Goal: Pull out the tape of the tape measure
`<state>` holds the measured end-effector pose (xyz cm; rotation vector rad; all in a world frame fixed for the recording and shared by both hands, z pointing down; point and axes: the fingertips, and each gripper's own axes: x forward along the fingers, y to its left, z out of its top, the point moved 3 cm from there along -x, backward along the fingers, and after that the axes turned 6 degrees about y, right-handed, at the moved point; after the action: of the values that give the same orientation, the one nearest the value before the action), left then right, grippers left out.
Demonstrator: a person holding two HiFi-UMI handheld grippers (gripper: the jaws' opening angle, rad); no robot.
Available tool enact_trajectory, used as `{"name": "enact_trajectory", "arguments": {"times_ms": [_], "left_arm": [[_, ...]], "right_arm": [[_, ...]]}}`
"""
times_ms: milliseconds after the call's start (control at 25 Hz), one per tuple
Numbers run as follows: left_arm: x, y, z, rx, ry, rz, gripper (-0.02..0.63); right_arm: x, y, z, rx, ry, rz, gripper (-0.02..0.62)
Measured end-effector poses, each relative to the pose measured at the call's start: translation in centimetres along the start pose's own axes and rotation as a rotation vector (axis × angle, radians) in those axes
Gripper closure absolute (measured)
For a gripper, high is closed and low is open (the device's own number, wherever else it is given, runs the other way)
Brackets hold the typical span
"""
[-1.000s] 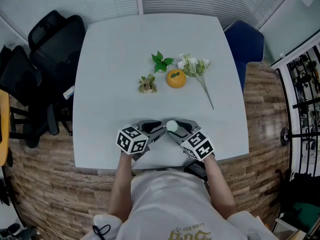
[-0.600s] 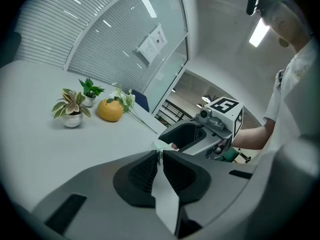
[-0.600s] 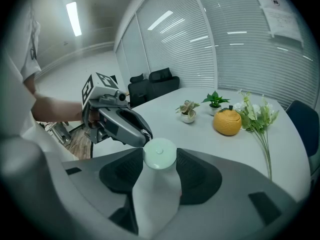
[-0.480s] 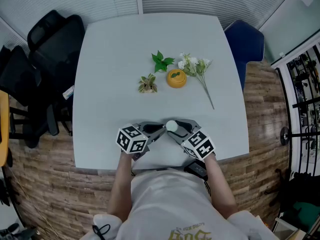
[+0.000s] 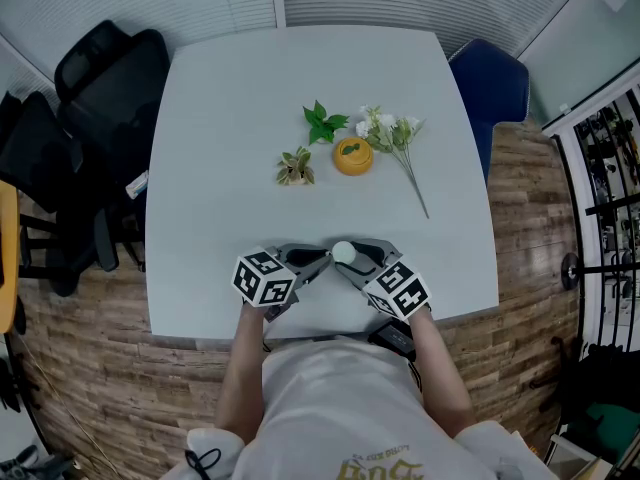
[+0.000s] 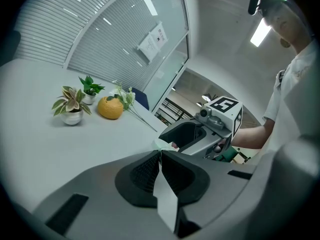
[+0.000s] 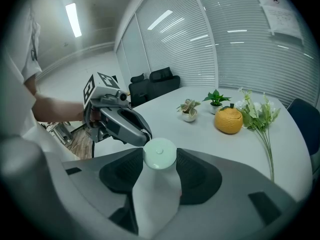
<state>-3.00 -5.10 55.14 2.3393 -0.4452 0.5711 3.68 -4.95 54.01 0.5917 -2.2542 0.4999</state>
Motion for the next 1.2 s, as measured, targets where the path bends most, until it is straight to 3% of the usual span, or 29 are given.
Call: {"name": "enact_trajectory", "arguments": {"times_ms": [1200], "left_arm": [[-0.8, 0.7, -0.8, -0.025, 0.018, 0.015, 0.594]], "right_arm": [[-0.3, -0.5, -1.2, 0.022, 0.03, -0.006, 0.37]]}}
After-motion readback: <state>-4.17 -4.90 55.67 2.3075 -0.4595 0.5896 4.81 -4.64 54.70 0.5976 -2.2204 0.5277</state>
